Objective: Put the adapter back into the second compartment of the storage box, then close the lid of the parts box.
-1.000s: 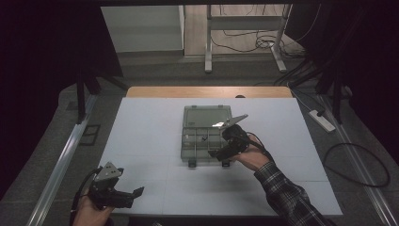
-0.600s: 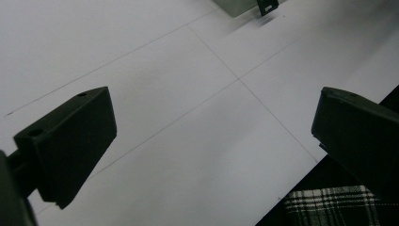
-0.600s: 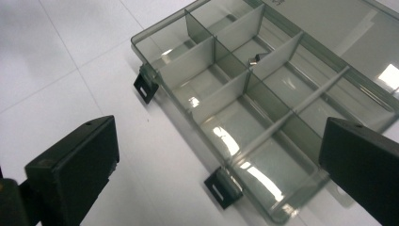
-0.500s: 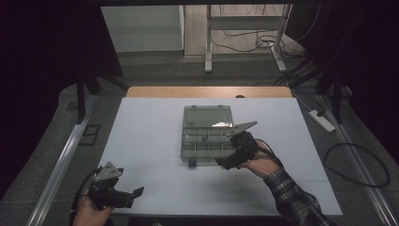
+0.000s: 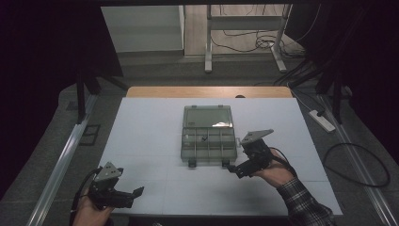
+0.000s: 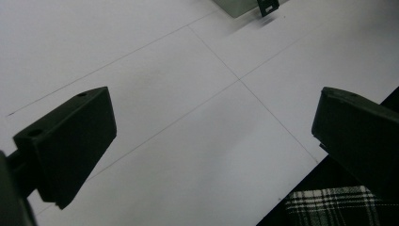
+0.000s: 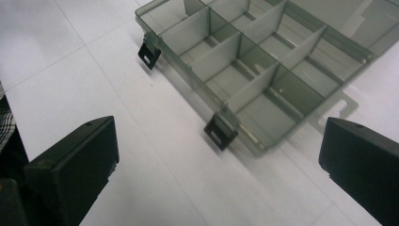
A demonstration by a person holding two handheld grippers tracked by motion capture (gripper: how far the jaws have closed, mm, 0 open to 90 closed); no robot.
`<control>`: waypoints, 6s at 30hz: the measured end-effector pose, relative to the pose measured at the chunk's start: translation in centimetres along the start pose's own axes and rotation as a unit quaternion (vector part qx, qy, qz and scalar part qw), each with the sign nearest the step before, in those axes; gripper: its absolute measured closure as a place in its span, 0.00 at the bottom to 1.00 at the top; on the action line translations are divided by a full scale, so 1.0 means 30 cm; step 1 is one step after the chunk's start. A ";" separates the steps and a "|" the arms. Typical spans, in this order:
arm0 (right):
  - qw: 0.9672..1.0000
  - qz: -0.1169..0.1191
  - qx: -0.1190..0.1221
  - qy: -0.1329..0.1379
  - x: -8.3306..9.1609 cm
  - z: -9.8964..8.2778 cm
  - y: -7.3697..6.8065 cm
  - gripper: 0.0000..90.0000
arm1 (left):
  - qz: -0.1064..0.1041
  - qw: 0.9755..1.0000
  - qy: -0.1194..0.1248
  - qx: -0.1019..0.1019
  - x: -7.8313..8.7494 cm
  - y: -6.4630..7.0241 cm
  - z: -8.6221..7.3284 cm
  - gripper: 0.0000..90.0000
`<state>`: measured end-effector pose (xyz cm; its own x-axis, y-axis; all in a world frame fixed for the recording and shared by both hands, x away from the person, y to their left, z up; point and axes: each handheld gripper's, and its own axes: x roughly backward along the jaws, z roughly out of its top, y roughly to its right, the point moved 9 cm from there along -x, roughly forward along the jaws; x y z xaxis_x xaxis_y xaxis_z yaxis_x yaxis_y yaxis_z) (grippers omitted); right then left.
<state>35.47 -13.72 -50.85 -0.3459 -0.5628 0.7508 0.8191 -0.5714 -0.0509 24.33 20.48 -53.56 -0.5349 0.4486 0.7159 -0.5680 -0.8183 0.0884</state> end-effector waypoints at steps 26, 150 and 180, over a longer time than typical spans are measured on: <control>0.998 -0.040 -0.041 0.017 0.175 -0.189 0.039 0.00 | 0.003 1.000 0.002 -0.002 0.002 0.001 0.001 0.00; 0.998 -0.021 -0.036 0.041 0.097 -0.051 0.103 0.00 | -0.073 0.997 0.019 -0.025 -0.167 0.013 0.209 0.00; 0.998 -0.038 -0.042 0.027 -0.019 0.034 0.183 0.00 | -0.093 0.995 0.021 -0.032 -0.253 0.004 0.299 0.00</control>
<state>40.64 -15.92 -50.89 -0.4316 -0.5464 0.7178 0.7494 -0.6601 -0.0519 33.95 13.75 -52.76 -0.4415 0.6054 0.6622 -0.6978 -0.6956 0.1707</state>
